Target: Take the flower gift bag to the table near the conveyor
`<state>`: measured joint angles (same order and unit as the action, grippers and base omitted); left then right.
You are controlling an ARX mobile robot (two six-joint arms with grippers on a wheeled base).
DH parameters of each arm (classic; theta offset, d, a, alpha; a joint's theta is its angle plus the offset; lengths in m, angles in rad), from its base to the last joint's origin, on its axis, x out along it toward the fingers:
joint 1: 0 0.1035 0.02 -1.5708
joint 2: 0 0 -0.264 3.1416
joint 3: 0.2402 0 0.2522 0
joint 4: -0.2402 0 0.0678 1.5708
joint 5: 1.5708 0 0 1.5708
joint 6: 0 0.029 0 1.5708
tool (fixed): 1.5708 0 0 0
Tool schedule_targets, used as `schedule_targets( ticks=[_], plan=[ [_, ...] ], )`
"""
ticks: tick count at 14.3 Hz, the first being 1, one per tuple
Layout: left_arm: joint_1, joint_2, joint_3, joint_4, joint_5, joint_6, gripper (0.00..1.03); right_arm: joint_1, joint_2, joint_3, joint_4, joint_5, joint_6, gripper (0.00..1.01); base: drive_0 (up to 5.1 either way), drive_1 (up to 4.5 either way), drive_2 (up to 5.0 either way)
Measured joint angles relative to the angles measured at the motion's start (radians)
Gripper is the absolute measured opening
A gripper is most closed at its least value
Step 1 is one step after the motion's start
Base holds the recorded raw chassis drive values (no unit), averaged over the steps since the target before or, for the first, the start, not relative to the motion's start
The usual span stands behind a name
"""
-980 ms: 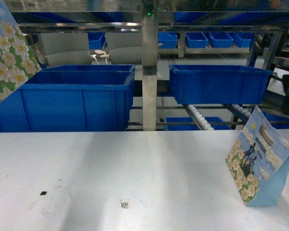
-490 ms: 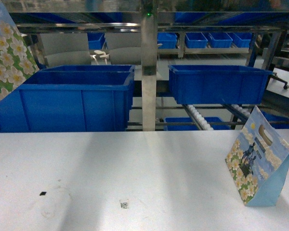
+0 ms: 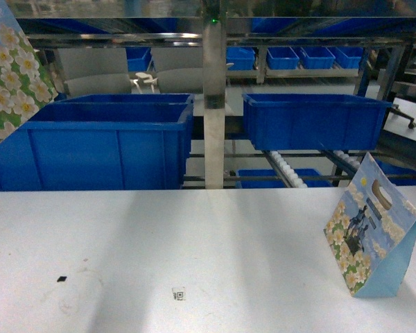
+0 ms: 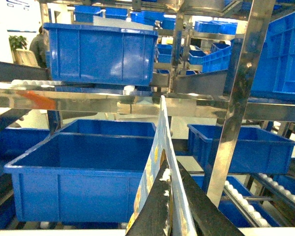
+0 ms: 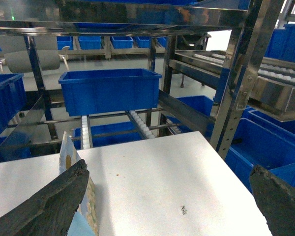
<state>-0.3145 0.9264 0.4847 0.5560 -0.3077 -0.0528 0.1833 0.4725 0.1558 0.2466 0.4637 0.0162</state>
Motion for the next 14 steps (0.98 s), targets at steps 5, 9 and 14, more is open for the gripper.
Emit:
schedule_targets(
  ticks=[5, 9, 14],
  plan=[
    [-0.108, 0.214, -0.079, 0.233, -0.223, -0.107, 0.02, 0.0, 0.003, 0.0, 0.0, 0.0, 0.002, 0.98, 0.0, 0.0, 0.0],
    [-0.001, 0.555, -0.081, 0.501, -0.232, -0.227, 0.02, 0.0, 0.003, 0.0, 0.0, 0.0, 0.002, 0.98, 0.0, 0.0, 0.0],
    [0.099, 0.896, -0.121, 0.729, -0.192, -0.228, 0.02, 0.0, 0.003, 0.0, 0.0, 0.0, 0.002, 0.98, 0.0, 0.0, 0.0]
  ],
)
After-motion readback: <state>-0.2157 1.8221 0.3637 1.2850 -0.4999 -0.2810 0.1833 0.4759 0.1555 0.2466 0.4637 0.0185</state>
